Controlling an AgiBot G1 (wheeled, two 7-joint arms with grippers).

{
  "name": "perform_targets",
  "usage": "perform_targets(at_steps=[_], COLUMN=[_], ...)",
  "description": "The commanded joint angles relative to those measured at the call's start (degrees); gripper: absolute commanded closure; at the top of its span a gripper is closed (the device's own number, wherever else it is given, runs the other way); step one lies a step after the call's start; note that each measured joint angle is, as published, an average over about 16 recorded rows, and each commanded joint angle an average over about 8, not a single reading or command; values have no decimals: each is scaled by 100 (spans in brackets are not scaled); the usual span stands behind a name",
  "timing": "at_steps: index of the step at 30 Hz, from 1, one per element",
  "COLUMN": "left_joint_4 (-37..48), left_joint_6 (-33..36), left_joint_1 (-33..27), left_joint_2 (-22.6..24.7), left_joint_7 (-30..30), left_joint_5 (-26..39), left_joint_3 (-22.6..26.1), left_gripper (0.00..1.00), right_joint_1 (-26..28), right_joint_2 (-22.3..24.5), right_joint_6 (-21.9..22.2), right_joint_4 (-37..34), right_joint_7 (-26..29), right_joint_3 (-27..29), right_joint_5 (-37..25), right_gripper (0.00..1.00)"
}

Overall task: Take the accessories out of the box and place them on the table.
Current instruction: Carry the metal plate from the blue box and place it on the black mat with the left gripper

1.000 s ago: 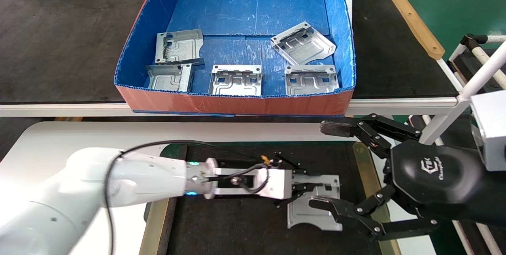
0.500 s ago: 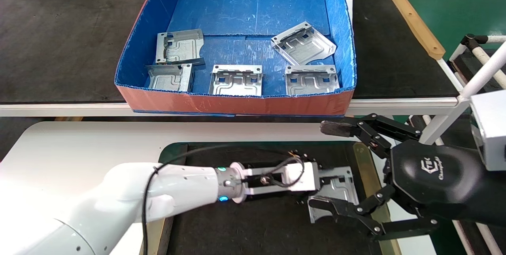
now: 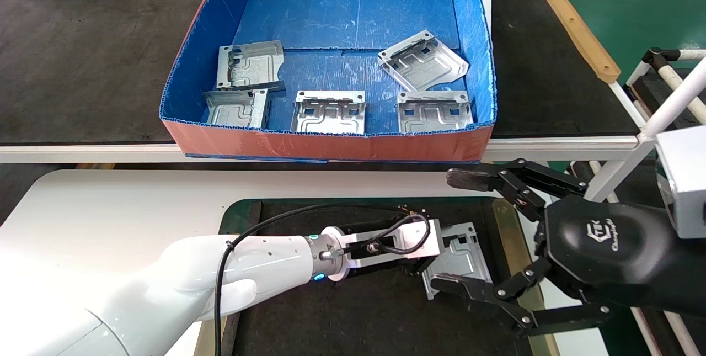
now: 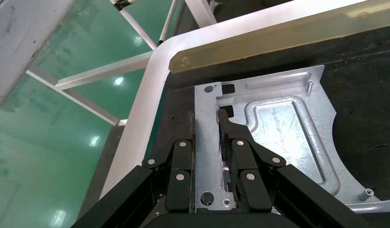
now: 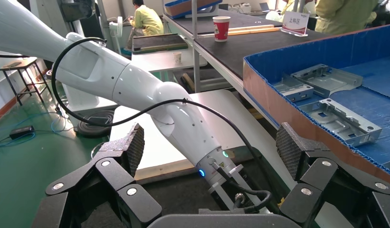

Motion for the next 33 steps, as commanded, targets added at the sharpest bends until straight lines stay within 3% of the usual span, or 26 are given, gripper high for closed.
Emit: perform_targets(at_steps=[1,20,21,28,29,33], left_joint_4=[-26,-206,-213,-230,-231,-228], left_joint_6=[-87,-331,-333,-349,-350,-346], left_joint_1=[-28,-132,-141,-172,-173,-175], left_joint_2=[-2,-6,-7,-8,-7,-8], left_joint_7=[3,243,256,290,289,288], left_joint_5=[-88,-780,-808,-944,-954,-965], left_joint_3=[106,675,693,803,812,818], left_gripper=[100,100,93,6,0,0], right_joint_1=[0,0,0,-1,-1,-1], right_joint_2=[0,0,0,1,1,1], right_joint_6=[0,0,0,1,1,1], right_joint_4=[0,0,0,-1,-1,-1], right_joint_7=[0,0,0,0,0,0], right_joint_3=[0,0,0,0,0,0], right_joint_5=[0,0,0,1,1,1], right_gripper=[0,0,0,0,0,0])
